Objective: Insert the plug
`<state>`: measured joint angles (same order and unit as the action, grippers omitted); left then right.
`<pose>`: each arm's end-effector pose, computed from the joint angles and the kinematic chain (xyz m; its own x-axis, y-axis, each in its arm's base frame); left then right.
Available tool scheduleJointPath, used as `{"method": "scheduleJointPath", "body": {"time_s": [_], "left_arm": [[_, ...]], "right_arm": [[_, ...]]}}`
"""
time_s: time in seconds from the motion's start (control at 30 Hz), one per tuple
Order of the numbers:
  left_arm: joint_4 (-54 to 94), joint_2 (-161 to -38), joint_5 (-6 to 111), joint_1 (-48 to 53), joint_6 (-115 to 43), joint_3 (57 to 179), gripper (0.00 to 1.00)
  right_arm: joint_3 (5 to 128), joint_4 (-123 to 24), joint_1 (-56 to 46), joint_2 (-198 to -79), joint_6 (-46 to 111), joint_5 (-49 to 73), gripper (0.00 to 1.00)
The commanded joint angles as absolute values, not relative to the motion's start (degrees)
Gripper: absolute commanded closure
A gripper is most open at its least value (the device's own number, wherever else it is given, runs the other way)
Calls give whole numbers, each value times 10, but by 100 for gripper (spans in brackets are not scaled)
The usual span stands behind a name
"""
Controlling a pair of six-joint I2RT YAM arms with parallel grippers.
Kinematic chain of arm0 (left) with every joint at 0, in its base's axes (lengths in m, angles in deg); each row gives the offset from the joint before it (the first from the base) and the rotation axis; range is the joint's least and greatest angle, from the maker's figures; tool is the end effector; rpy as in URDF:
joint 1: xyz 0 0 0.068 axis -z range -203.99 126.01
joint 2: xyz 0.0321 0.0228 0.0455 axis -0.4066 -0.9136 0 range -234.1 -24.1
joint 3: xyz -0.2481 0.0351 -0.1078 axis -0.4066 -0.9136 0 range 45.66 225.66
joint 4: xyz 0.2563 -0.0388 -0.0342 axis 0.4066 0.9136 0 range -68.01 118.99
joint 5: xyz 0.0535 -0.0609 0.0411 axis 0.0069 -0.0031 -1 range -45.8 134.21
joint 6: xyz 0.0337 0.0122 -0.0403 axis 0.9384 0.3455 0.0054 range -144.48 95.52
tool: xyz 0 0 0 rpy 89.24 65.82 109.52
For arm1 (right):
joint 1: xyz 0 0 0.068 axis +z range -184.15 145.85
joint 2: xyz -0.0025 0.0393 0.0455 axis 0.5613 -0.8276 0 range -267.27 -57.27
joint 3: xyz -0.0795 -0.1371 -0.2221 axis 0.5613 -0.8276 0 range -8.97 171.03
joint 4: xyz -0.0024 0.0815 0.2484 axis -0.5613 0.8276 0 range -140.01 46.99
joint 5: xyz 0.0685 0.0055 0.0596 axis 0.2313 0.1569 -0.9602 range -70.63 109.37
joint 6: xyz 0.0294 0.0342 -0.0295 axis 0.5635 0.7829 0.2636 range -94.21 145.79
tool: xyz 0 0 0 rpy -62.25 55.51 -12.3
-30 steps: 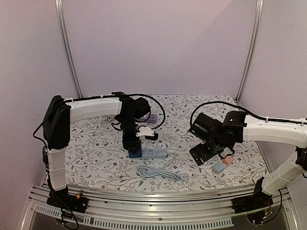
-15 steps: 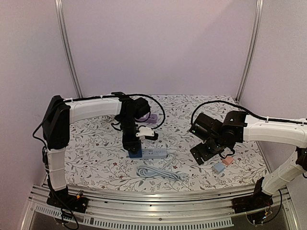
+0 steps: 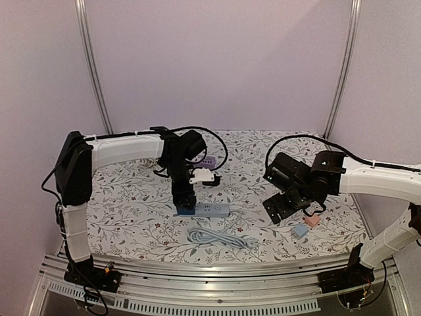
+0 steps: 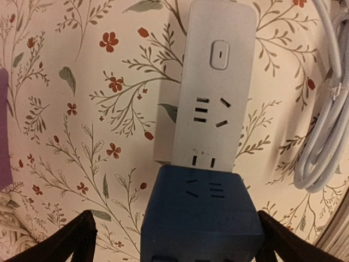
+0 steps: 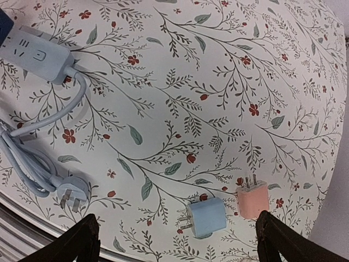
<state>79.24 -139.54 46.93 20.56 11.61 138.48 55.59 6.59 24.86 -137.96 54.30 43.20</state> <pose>0.2853 -0.2833 0.2052 -0.1506 0.9739 -0.1698 0.9843 0.1637 0.0658 0.1467 0.2163 0.2619 -0.7769 -0.4453 -0.4450 -0.4000 0.8950 -0.1974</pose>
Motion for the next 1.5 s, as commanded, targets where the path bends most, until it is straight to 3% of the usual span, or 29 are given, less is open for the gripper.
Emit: {"method": "scheduleJointPath", "body": {"time_s": [0.0, 0.33, 0.6, 0.8, 0.93, 1.47], "left_arm": [[787, -1348, 471, 201, 126, 1376, 0], [762, -1245, 436, 184, 86, 1352, 0], [695, -1190, 222, 165, -26, 1333, 0], [642, -1120, 247, 144, -80, 1269, 0], [629, -1094, 191, 129, -184, 1255, 0], [613, -1033, 292, 111, -237, 1179, 0]], "right_arm": [[569, 79, 253, -1365, 565, 455, 1], [561, 134, 253, -1353, 656, 540, 1], [584, 194, 229, -1365, 741, 525, 1], [563, 200, 146, -1373, 759, 437, 1], [547, 200, 115, -1360, 783, 423, 1], [498, 189, 86, -1364, 965, 354, 3]]}}
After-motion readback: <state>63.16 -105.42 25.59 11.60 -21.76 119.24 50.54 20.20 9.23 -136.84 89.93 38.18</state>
